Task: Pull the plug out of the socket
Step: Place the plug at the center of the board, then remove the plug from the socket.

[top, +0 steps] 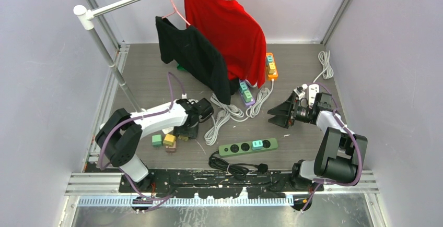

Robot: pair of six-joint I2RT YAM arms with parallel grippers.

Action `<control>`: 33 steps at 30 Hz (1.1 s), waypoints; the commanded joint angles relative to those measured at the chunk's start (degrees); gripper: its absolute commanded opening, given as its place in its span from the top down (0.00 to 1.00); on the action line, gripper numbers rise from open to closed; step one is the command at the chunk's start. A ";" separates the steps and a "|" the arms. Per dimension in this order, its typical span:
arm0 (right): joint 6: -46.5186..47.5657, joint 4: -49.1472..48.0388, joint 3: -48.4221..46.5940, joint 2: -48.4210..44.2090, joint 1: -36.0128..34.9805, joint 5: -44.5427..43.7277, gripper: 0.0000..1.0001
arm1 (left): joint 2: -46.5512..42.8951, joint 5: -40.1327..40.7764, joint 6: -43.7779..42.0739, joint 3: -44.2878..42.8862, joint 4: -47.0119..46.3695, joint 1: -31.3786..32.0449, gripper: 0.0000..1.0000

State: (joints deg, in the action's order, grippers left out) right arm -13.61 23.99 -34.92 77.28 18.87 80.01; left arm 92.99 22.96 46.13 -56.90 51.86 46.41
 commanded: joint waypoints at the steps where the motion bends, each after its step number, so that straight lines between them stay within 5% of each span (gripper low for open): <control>1: 1.39 0.24 -1.07 -1.57 0.38 0.57 0.15 | -2.77 1.32 0.03 -3.47 2.81 -0.17 0.46; 13: 6.89 6.09 -3.97 -1.50 0.62 0.24 0.15 | -9.90 -1.08 -2.62 -6.73 3.89 -0.17 0.39; 22: 22.46 21.99 -10.81 0.57 0.55 0.10 0.15 | -25.54 -14.32 -8.07 -0.85 -13.77 -0.14 0.36; 28: 43.82 42.80 -18.94 5.33 0.55 -0.55 0.15 | -36.16 -27.44 -7.97 11.07 -38.49 -0.22 0.27; 31: 66.37 58.88 -24.18 9.36 0.57 -1.63 0.14 | -39.17 -30.82 -5.73 17.79 -50.12 -0.22 0.25; 33: 82.22 69.49 -27.59 11.71 0.16 -4.97 0.04 | -40.28 -32.10 -4.32 20.58 -55.01 -0.23 0.22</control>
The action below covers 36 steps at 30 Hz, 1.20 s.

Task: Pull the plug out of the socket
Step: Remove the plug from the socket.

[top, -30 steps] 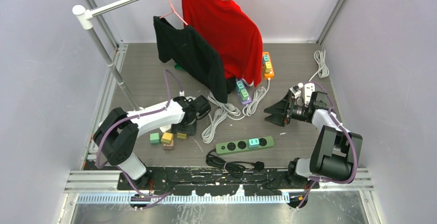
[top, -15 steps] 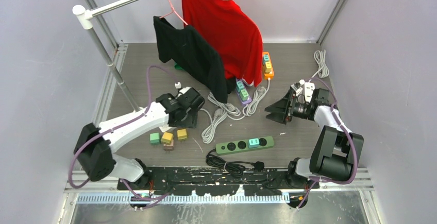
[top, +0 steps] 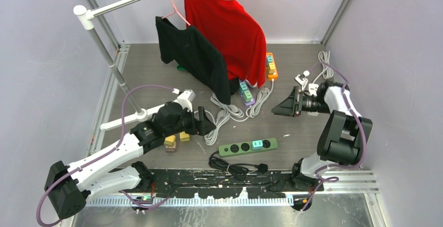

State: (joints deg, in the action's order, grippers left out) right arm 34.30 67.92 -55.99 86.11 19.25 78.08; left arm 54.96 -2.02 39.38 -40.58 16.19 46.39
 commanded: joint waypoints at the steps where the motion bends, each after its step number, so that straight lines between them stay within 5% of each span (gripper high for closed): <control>1: 38.93 28.74 -7.53 3.78 -0.31 -4.46 0.01 | -2.43 -7.55 3.06 5.17 -20.79 -0.20 0.22; 7: 43.28 28.83 -8.26 2.21 -1.52 -11.44 0.00 | 0.99 -15.63 3.67 6.05 -26.85 -0.15 0.21; 12: 20.78 5.18 -3.13 -8.66 -6.86 -25.90 0.00 | 4.48 -15.63 -0.92 4.01 -26.12 2.61 0.21; 17: 12.41 -10.57 2.45 -18.60 -14.39 -35.52 0.00 | 6.02 -3.04 -17.76 0.52 -21.81 15.54 0.20; 22: 24.33 -3.09 1.79 -19.66 -18.98 -34.46 0.00 | 8.53 8.11 -38.54 -1.52 -20.61 27.64 0.15; 27: 36.99 2.88 0.89 -22.90 -21.08 -31.23 0.00 | 10.19 9.48 -39.82 0.26 -25.32 28.32 0.13; 33: 63.55 11.02 5.10 -23.81 -22.94 -19.47 0.00 | 12.55 9.76 -41.71 7.61 -38.81 28.34 0.09; 36: 66.74 8.27 9.35 -23.83 -25.82 -18.46 0.01 | 14.66 9.31 -43.60 8.97 -41.35 28.32 0.10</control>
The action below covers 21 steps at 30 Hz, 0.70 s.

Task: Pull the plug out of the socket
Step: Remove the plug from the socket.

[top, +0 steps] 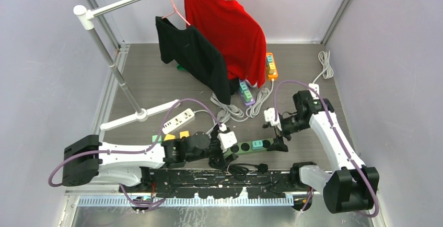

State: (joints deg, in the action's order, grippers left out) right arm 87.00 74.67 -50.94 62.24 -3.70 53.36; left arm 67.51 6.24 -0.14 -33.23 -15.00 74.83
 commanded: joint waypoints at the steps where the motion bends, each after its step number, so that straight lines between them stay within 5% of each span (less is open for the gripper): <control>1: 12.39 -1.03 5.62 -0.32 -3.82 5.79 0.03 | 2.91 0.68 -4.54 1.82 -10.53 -0.16 0.10; 11: -17.07 -33.33 14.96 -2.68 -11.42 -2.78 0.29 | 12.58 -3.24 -5.66 1.50 -14.58 -2.40 0.12; 21: -14.49 -35.91 20.07 -2.65 -14.27 -6.64 0.37 | 19.38 -10.12 -4.49 -1.27 -14.89 -6.97 0.24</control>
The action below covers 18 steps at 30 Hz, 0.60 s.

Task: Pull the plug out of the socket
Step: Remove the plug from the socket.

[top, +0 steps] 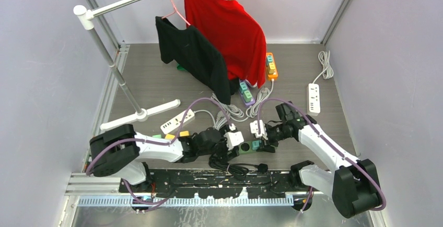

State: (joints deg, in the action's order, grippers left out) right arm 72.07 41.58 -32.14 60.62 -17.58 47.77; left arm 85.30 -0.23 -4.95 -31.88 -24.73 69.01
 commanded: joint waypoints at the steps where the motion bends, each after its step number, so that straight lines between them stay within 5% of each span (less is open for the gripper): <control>1: 0.58 -2.83 1.49 -0.99 -0.38 -1.05 0.38 | 2.44 -4.46 0.44 -3.04 -5.15 -1.42 0.25; 10: 0.70 -2.53 0.87 -0.78 -0.38 0.07 0.49 | 8.79 -9.48 0.90 -7.36 -5.06 -1.95 0.26; 18: 2.33 -0.47 0.24 -1.07 -0.39 1.43 0.62 | 12.43 -13.37 2.05 -9.72 -3.51 -3.21 0.43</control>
State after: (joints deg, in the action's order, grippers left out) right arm 72.58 41.15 -30.30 60.62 -17.65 47.07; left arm 96.79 -9.98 -4.10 -39.42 -25.85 66.70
